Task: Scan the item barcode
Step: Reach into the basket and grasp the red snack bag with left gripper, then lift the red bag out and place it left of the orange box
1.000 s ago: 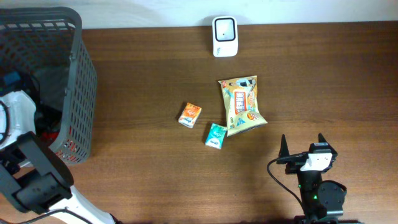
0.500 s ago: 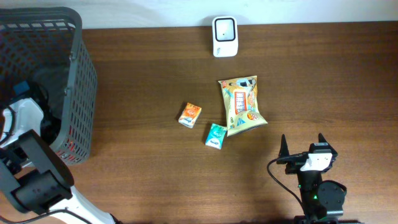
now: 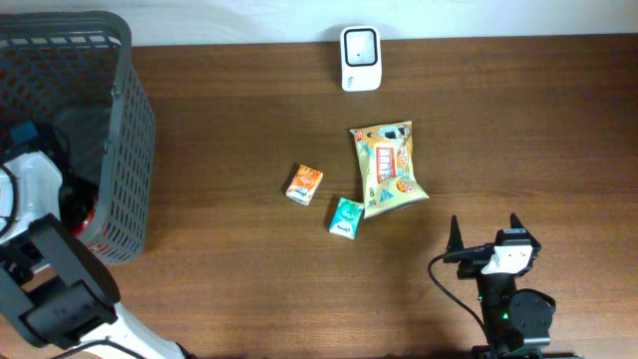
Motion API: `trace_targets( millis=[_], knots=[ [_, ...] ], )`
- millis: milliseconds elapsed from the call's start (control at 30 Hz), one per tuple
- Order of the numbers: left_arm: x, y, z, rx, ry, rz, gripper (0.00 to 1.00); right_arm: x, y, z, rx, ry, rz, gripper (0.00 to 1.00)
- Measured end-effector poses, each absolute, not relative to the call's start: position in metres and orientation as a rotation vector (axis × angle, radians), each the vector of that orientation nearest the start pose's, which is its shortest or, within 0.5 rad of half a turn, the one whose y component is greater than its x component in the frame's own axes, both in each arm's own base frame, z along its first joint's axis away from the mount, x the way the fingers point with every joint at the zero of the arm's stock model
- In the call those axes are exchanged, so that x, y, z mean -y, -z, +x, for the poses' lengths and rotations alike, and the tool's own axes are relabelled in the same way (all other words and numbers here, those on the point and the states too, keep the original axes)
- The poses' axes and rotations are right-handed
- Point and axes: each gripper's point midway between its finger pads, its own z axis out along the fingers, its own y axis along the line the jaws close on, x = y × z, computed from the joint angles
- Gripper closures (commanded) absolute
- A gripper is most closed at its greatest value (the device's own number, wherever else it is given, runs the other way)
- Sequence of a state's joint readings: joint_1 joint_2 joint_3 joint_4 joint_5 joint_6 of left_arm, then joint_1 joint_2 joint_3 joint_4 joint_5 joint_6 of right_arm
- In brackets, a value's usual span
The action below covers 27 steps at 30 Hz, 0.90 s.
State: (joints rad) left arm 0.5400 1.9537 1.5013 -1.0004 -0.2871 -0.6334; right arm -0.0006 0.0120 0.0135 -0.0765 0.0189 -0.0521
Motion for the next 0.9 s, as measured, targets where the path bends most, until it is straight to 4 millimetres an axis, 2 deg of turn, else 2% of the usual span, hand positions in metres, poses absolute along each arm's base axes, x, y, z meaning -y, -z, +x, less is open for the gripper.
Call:
trace_targets(
  millis=[33,100,200,300,333,433,500,600,667,700,800,900],
  knots=[
    [-0.244,-0.075,0.317,-2.458,-0.398,-1.666,1.00,0.003,-0.159,0.246,-1.646,0.056,-0.028,0.02],
    [-0.244,-0.109,0.335,-2.392,-0.301,-1.618,1.00,0.003,-0.159,0.246,-1.646,0.056,-0.028,0.02],
    [-0.241,-0.190,0.365,-2.248,-0.133,-1.452,1.00,0.003,-0.159,0.246,-1.646,0.056,-0.028,0.02],
    [-0.229,-0.282,0.372,-2.078,-0.026,-1.288,1.00,0.003,-0.159,0.246,-1.646,0.056,-0.028,0.02],
    [-0.218,-0.324,0.367,-1.999,0.018,-1.209,1.00,0.003,-0.159,0.246,-1.646,0.056,-0.028,0.02],
    [-0.192,-0.370,0.363,-1.917,0.109,-1.078,1.00,0.003,-0.159,0.246,-1.646,0.056,-0.028,0.02],
    [-0.157,-0.399,0.362,-1.895,0.208,-0.951,1.00,0.003,-0.159,0.246,-1.646,0.056,-0.028,0.02],
    [-0.107,-0.414,0.365,-1.925,0.337,-0.807,1.00,0.003,-0.159,0.246,-1.646,0.056,-0.028,0.02],
    [-0.054,-0.412,0.375,-2.002,0.460,-0.674,1.00,0.003,-0.159,0.246,-1.646,0.056,-0.028,0.02],
    [-0.035,-0.408,0.379,-2.035,0.501,-0.627,1.00,0.003,-0.159,0.246,-1.646,0.056,-0.027,0.02],
    [0.033,-0.390,0.394,-2.151,0.609,-0.444,1.00,0.003,-0.159,0.246,-1.646,0.056,-0.028,0.02],
    [0.104,-0.354,0.404,-2.299,0.672,-0.217,0.99,0.003,-0.159,0.246,-1.646,0.056,-0.028,0.02]
  ],
)
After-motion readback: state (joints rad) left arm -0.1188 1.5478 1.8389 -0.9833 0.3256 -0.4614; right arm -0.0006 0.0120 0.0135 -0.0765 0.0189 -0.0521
